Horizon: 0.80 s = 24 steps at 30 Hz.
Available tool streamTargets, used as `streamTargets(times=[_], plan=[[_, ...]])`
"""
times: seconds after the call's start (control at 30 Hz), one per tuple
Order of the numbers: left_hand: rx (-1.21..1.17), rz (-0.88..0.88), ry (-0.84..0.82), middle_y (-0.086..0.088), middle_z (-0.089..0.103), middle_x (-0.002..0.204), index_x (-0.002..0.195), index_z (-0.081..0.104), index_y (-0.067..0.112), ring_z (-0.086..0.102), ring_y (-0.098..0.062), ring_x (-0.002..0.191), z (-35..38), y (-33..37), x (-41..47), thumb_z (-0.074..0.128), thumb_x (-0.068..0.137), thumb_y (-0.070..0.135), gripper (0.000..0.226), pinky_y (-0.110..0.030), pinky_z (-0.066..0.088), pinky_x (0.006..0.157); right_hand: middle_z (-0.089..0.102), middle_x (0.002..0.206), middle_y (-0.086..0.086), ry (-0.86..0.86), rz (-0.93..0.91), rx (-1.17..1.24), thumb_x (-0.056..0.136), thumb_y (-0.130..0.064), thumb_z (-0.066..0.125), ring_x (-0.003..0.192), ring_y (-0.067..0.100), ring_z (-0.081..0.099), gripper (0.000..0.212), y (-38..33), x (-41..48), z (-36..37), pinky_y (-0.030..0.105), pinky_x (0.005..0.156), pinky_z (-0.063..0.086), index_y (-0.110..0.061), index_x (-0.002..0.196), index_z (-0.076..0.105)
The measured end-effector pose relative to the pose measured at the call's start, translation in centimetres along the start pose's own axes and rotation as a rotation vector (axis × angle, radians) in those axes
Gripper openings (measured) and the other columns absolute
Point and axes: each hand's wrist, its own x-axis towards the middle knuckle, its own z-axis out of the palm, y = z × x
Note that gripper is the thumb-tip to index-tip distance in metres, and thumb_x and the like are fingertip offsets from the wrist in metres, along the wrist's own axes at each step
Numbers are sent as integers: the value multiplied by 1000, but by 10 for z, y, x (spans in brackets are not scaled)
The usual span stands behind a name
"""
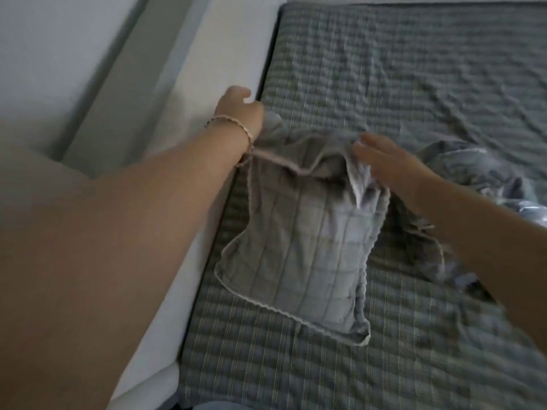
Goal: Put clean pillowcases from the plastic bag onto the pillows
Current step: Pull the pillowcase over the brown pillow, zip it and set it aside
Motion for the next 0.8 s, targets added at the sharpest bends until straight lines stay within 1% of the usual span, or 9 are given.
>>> streamTargets(times=[0.1, 0.17, 0.23, 0.3, 0.4, 0.47, 0.63, 0.73, 0.8], plan=[[203, 72, -164, -17, 62, 108, 104, 62, 1, 55, -31, 109, 36, -40, 6, 44, 93, 16, 25, -29, 38, 77, 51, 100, -4, 15, 31, -177, 97, -27, 46, 77, 1, 47, 38, 24, 41, 3, 14, 68, 38, -10, 130, 50], [214, -16, -344, -17, 61, 106, 107, 58, 6, 57, -32, 107, 59, -81, -16, 56, 89, 24, 26, -29, 40, 78, 52, 112, 3, 52, 161, -160, 92, -33, 54, 91, 12, 53, 51, 71, 42, 16, 21, 76, 40, -11, 136, 43], [226, -184, -464, -14, 54, 127, 128, 46, 5, 51, -28, 117, 70, -124, -39, 64, 85, 28, 52, -27, 39, 91, 45, 134, 11, 36, 410, -106, 76, -53, 66, 116, 28, 50, 83, 121, 25, 32, 34, 91, 42, -13, 141, 33], [134, -361, -521, -11, 47, 137, 137, 35, 5, 47, -26, 123, 78, -163, -51, 69, 79, 37, 74, -30, 36, 102, 46, 134, 11, -6, 604, -5, 60, -65, 72, 118, 31, 50, 102, 161, 7, 44, 40, 95, 45, -12, 139, 35], [-18, -566, -604, -8, 43, 141, 142, 29, 10, 44, -25, 126, 96, -201, -67, 71, 68, 53, 95, -35, 34, 107, 54, 130, 11, -71, 734, 206, 56, -65, 74, 114, 29, 55, 101, 203, -19, 61, 41, 98, 45, -12, 135, 43], [55, -631, -574, -10, 46, 137, 138, 35, 9, 47, -27, 122, 109, -216, -77, 65, 74, 56, 85, -35, 37, 104, 51, 133, 10, -85, 807, 274, 69, -58, 71, 118, 31, 51, 87, 218, -34, 79, 38, 99, 42, -12, 136, 41], [199, -367, -366, -16, 63, 111, 109, 59, 4, 58, -32, 101, 130, -191, -40, 62, 81, 49, 53, -29, 43, 79, 57, 122, 12, 117, 738, 207, 75, -48, 70, 109, 31, 55, 72, 204, -6, 75, 42, 96, 45, -5, 128, 47], [288, -179, -217, -27, 61, 108, 101, 60, -3, 58, -39, 100, 101, -143, -8, 57, 86, 43, 48, -36, 43, 78, 60, 103, 8, 247, 576, 130, 84, -42, 63, 95, 28, 56, 53, 146, 9, 55, 34, 83, 44, -7, 122, 53], [294, -63, -96, -30, 62, 99, 93, 61, -4, 58, -42, 95, 67, -125, -3, 56, 88, 41, 45, -40, 44, 78, 62, 91, 2, 301, 487, 199, 85, -37, 63, 90, 26, 58, 37, 116, 7, 46, 35, 83, 47, -12, 112, 58]])
